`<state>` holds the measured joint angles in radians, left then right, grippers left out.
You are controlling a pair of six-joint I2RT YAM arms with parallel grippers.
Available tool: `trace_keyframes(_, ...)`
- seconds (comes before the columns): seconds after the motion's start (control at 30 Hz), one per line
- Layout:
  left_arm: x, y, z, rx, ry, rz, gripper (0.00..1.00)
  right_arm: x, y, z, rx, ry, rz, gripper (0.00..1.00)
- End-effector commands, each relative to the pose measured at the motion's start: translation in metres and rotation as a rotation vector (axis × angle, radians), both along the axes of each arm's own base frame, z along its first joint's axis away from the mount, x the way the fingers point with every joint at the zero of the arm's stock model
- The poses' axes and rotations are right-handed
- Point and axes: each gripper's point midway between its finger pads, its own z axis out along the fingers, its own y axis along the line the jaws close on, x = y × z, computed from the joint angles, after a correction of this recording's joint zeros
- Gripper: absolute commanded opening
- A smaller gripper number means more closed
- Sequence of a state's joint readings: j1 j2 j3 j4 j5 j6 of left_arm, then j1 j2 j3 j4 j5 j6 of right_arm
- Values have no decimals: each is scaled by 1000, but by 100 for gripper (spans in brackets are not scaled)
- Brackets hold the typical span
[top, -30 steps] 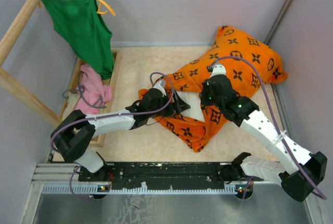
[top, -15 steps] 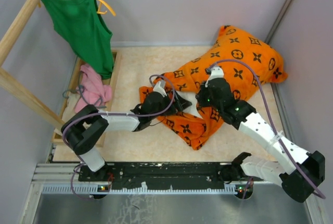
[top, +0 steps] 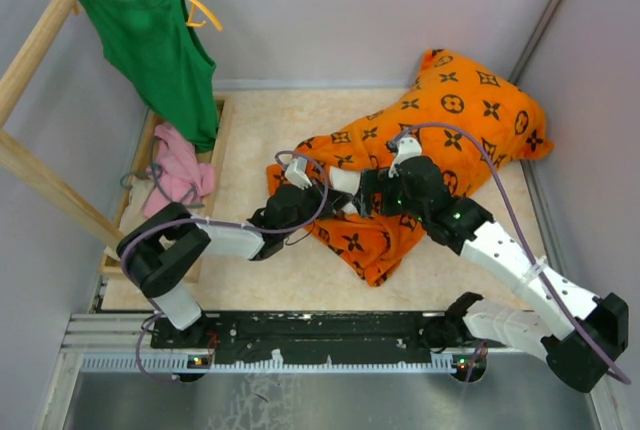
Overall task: Remove the pillowcase from the pillow
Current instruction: Remove the pillow from the pillowcase.
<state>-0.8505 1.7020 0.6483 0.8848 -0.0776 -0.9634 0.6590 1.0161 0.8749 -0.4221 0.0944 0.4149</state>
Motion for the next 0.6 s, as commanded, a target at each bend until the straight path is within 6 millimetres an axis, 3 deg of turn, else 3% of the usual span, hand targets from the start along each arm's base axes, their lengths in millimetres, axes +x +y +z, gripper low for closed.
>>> trace_keyframes(0.0, 32, 18, 44, 4, -95, 160, 0, -21, 7, 28, -20, -85, 101, 99)
trace_keyframes(0.1, 41, 22, 69, 24, -152, 202, 0, -35, 8, 25, -94, -138, 95, 99)
trace_keyframes(0.2, 45, 25, 83, 25, -177, 229, 0, -49, 15, 37, -97, -213, 121, 99)
trace_keyframes(0.3, 44, 25, 85, 18, -172, 227, 0, -66, 41, 55, 4, -284, 277, 92)
trace_keyframes(0.47, 41, 26, 81, 11, -154, 222, 0, -56, 58, 64, -67, -334, 346, 89)
trace_keyframes(0.57, 43, 26, 82, 8, -156, 227, 0, -50, 67, 51, -113, -339, 381, 88)
